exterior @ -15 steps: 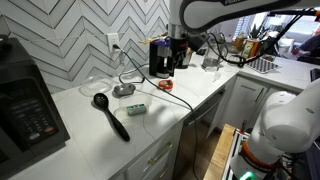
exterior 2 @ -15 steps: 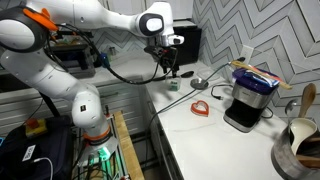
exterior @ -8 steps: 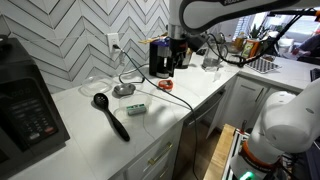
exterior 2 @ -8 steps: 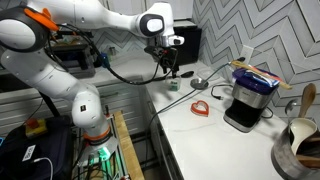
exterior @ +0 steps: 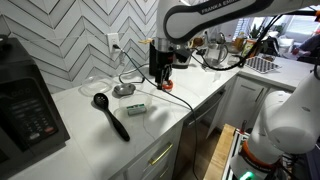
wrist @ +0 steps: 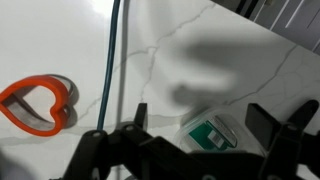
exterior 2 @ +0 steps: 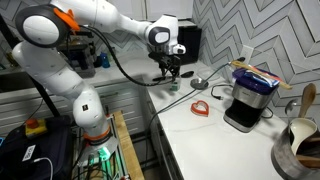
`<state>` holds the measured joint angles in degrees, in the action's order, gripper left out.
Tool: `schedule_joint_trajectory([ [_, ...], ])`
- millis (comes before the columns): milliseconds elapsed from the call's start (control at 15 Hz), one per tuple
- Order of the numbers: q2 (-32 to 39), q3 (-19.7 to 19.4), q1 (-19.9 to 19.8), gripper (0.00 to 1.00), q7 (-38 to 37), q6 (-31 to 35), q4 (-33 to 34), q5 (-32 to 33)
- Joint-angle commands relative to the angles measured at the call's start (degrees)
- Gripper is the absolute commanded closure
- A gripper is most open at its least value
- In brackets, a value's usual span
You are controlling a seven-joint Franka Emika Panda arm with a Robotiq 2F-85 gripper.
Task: Lift the lunch box with the green paper and put it on the espresso machine
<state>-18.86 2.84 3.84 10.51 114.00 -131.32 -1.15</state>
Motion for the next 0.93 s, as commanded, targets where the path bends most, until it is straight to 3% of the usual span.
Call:
schedule_joint_trajectory([
  [0, 6.67, -1.10, 0.43, 0.00, 4.55, 1.94, 4.57, 0.51],
  [467, 19.69, -0.61, -0.04, 0.01, 10.95, 0.43, 14.71, 0.98],
  [600, 22.12, -0.02, 0.06, 0.26, 12.18, 0.03, 16.57, 1.29],
  [867, 25.11, 1.23, 0.10, 0.55, 13.84, -0.80, 18.72, 1.76],
])
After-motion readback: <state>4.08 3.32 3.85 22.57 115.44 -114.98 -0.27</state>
